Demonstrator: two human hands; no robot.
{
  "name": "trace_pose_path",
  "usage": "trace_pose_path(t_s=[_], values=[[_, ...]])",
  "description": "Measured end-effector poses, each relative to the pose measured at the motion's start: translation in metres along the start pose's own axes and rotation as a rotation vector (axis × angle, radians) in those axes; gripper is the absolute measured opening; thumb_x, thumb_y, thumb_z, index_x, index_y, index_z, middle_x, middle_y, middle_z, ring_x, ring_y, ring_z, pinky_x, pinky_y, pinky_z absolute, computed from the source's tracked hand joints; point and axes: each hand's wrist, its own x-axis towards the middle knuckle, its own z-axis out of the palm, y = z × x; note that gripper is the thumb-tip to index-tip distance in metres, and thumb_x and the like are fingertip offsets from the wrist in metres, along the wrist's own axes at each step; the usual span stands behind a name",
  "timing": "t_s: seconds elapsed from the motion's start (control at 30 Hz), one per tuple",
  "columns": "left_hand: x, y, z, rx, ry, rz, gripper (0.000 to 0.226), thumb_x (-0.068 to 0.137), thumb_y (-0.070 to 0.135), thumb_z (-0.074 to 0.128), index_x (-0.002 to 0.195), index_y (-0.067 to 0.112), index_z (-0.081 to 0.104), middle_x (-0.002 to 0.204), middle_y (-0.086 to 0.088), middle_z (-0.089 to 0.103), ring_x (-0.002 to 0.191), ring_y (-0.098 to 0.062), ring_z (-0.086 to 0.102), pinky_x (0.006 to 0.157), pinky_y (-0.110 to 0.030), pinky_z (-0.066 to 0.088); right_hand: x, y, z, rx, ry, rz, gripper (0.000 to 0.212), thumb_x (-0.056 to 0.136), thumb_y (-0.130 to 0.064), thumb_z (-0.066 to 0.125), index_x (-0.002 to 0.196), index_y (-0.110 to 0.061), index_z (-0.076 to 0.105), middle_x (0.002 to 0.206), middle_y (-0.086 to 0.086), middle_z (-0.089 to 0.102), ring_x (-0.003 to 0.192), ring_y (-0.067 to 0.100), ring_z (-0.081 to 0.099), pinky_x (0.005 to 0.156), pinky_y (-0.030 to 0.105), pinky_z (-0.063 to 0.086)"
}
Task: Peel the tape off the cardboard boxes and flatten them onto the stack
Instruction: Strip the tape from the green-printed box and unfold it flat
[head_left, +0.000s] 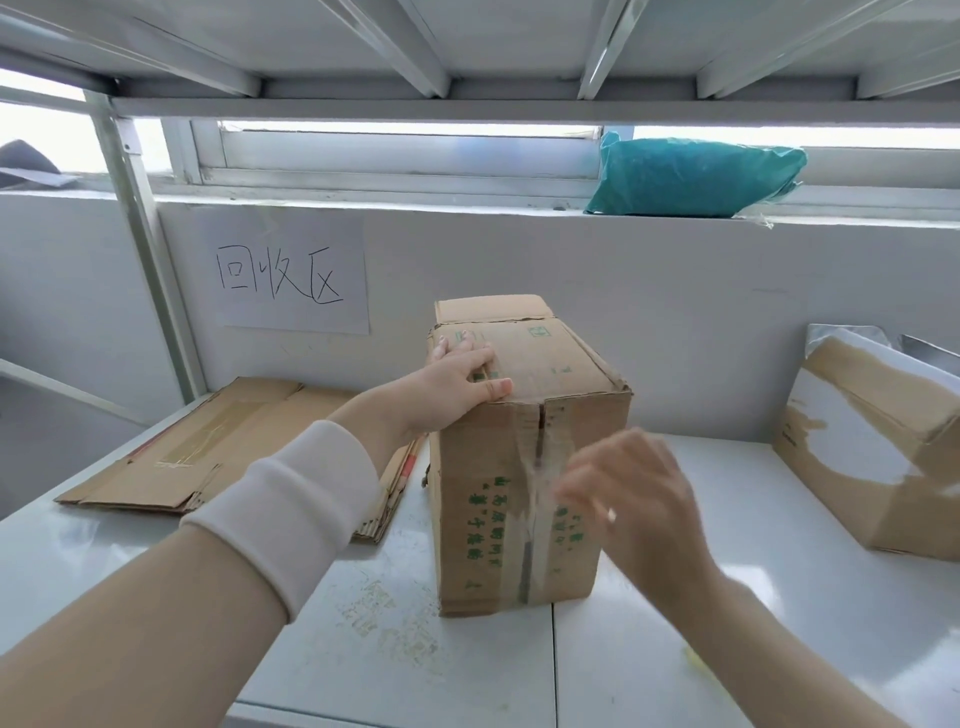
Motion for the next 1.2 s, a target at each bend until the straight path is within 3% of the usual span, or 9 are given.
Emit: trace_pose_path(t_s=[0.13, 0.2, 0.3, 0.4, 0.7, 0.8, 0.9, 1.1, 1.2], values=[[-0.001, 0.000, 0.003, -0.029, 0.084, 0.035, 0.042, 0.098, 0.035, 0.040, 0.139, 0.030, 0.038, 0.158, -0.002, 0.011, 0.146, -0.019, -0.007, 0.117, -0.045, -0.004, -0.084, -0.005, 0.024, -0.093, -0.486, -0.097, 0.014, 0.075, -0.018, 0.068, 0.067, -0.024, 0.058, 0.069, -0.012, 0.059, 0.077, 0.008, 0.042, 0.068, 0.015, 0.033], [-0.008, 0.002, 0.009, 0.011, 0.221, 0.143, 0.030, 0.096, 0.035, 0.043, 0.123, 0.030, 0.055, 0.142, 0.000, 0.042, 0.141, -0.019, 0.022, 0.117, -0.048, -0.003, -0.113, -0.007, 0.027, 0.006, -0.539, 0.171, 0.015, 0.074, -0.036, 0.063, 0.066, -0.028, 0.053, 0.069, -0.019, 0.055, 0.075, 0.001, 0.041, 0.068, 0.012, 0.032], [-0.023, 0.005, 0.025, 0.264, 0.315, 0.363, 0.033, 0.087, 0.043, 0.054, 0.114, 0.024, 0.059, 0.138, 0.008, 0.050, 0.134, -0.011, 0.037, 0.117, -0.036, 0.008, -0.113, -0.014, 0.018, 0.248, -0.333, 0.726, 0.027, 0.069, -0.047, 0.065, 0.063, -0.025, 0.049, 0.060, -0.014, 0.051, 0.065, 0.002, 0.045, 0.061, 0.011, 0.037], [-0.027, 0.007, 0.038, 0.377, 0.452, 0.439, 0.029, 0.081, 0.037, 0.065, 0.101, 0.018, 0.057, 0.127, 0.007, 0.059, 0.121, -0.015, 0.050, 0.105, -0.031, 0.029, -0.091, -0.024, 0.011, 0.401, -0.081, 1.085, 0.035, 0.070, -0.030, 0.077, 0.061, -0.016, 0.046, 0.058, -0.004, 0.047, 0.057, 0.008, 0.041, 0.055, 0.013, 0.035], [-0.018, 0.016, 0.033, 0.246, 0.615, 0.371, 0.011, 0.084, 0.025, 0.065, 0.079, 0.019, 0.057, 0.116, 0.010, 0.066, 0.111, -0.012, 0.057, 0.097, -0.036, 0.041, -0.102, 0.002, 0.011, 0.461, 0.257, 1.739, 0.011, 0.085, -0.018, 0.060, 0.089, -0.015, 0.050, 0.082, 0.008, 0.054, 0.070, 0.025, 0.049, 0.061, 0.030, 0.037], [-0.016, 0.023, 0.004, 0.032, 0.732, 0.278, 0.013, 0.082, 0.023, 0.067, 0.077, 0.020, 0.055, 0.108, 0.005, 0.069, 0.105, -0.014, 0.061, 0.093, -0.036, 0.046, -0.075, 0.023, -0.003, 0.366, 0.486, 1.743, 0.019, 0.087, -0.022, 0.059, 0.098, -0.015, 0.045, 0.084, 0.008, 0.057, 0.071, 0.027, 0.052, 0.062, 0.031, 0.041], [-0.022, 0.033, -0.029, -0.082, 0.879, 0.139, 0.012, 0.084, 0.028, 0.065, 0.084, 0.019, 0.057, 0.104, 0.005, 0.068, 0.101, -0.016, 0.061, 0.090, -0.034, 0.047, -0.021, 0.022, -0.021, 0.437, 0.627, 1.505, 0.027, 0.089, -0.022, 0.058, 0.107, -0.024, 0.038, 0.090, 0.005, 0.054, 0.071, 0.015, 0.053, 0.064, 0.024, 0.044], [-0.042, 0.018, -0.055, -0.143, 0.967, -0.046, 0.022, 0.086, 0.029, 0.063, 0.098, 0.011, 0.065, 0.085, 0.005, 0.056, 0.084, -0.011, 0.050, 0.076, -0.023, 0.037, 0.051, -0.031, -0.017, 0.060, -0.007, 0.770, 0.050, 0.065, -0.062, 0.066, 0.107, -0.043, 0.048, 0.106, -0.012, 0.036, 0.104, 0.010, 0.034, 0.090, 0.023, 0.029], [-0.051, 0.003, -0.061, -0.118, 0.950, -0.112, 0.018, 0.087, 0.029, 0.063, 0.095, 0.014, 0.061, 0.087, 0.004, 0.056, 0.089, -0.015, 0.052, 0.077, -0.026, 0.037, 0.058, -0.032, -0.008, -0.028, -0.038, 0.650, 0.024, 0.078, -0.045, 0.066, 0.094, -0.027, 0.068, 0.095, -0.011, 0.046, 0.098, 0.011, 0.036, 0.089, 0.027, 0.034]])
